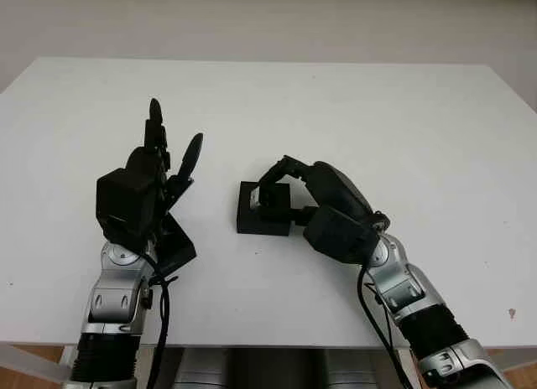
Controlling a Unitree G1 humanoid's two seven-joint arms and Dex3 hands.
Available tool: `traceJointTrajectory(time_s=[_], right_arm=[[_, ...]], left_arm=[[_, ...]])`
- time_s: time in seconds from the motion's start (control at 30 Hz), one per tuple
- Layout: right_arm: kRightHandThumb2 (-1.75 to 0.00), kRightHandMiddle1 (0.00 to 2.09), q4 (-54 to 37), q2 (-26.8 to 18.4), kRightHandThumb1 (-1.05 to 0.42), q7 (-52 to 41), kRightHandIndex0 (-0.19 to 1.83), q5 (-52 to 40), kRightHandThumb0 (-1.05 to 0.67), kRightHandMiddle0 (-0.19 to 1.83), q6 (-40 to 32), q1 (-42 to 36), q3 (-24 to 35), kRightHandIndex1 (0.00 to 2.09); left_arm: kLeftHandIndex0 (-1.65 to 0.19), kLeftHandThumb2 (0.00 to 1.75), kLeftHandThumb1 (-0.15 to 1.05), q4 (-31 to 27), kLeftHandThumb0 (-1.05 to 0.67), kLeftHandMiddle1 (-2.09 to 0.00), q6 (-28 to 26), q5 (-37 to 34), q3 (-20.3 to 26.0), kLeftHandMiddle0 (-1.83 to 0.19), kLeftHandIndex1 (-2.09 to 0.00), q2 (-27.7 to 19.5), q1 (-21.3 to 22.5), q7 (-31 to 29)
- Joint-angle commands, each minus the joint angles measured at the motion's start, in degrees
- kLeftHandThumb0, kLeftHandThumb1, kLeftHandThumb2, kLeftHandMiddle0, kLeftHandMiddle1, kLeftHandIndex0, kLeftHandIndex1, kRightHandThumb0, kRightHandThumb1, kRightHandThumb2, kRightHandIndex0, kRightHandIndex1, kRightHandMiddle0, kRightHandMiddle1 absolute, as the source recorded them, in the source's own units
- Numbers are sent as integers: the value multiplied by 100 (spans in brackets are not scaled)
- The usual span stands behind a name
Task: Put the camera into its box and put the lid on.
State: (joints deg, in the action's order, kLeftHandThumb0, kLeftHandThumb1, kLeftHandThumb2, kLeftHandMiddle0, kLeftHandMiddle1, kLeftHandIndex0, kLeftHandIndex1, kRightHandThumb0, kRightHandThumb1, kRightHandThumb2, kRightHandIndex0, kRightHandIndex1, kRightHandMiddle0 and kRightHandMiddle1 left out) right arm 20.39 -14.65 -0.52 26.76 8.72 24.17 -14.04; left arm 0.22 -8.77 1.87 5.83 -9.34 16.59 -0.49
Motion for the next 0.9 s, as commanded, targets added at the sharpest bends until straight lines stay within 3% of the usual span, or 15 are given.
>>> traceJointTrajectory(time_s=[0.0, 0.23, 0.47, 0.53, 0.63, 0.87], right_arm=[[-5, 109, -34, -19, -90, -4, 43, 42, -49, 44, 70, -20, -77, 12], [-6, 114, 1, 8, -90, 114, 46, 215, -44, 47, 164, -88, -216, 14], [-5, 140, 379, 35, -92, 805, 49, 431, -40, 44, 842, -136, -324, 22], [-5, 144, 482, 52, -92, 1024, 45, 451, -39, 42, 1053, -147, -306, 32], [-5, 147, 617, 88, -92, 1224, 26, 382, -38, 39, 1311, -136, -246, 66], [-6, 148, 694, 244, -94, 1309, 17, -15, -38, 36, 1403, -91, 6, 75]], left_arm=[[19, 41, 105, -83, -74, -2, -6, 11, -13, 19, 0, -11, -10, 4], [19, 41, 105, -120, -74, -1, -25, -14, -16, 19, 0, 4, -38, -17], [19, 41, 105, -117, -75, -2, -22, 15, -26, 19, 0, 22, -49, 24], [19, 41, 105, -97, -75, -2, 6, 13, -23, 19, 0, 24, -42, 28], [19, 41, 105, -68, -76, -2, 28, 77, -48, 19, 0, -2, -28, 46], [19, 41, 105, -76, -75, -3, 21, 88, -49, 19, -1, 6, -29, 58]])
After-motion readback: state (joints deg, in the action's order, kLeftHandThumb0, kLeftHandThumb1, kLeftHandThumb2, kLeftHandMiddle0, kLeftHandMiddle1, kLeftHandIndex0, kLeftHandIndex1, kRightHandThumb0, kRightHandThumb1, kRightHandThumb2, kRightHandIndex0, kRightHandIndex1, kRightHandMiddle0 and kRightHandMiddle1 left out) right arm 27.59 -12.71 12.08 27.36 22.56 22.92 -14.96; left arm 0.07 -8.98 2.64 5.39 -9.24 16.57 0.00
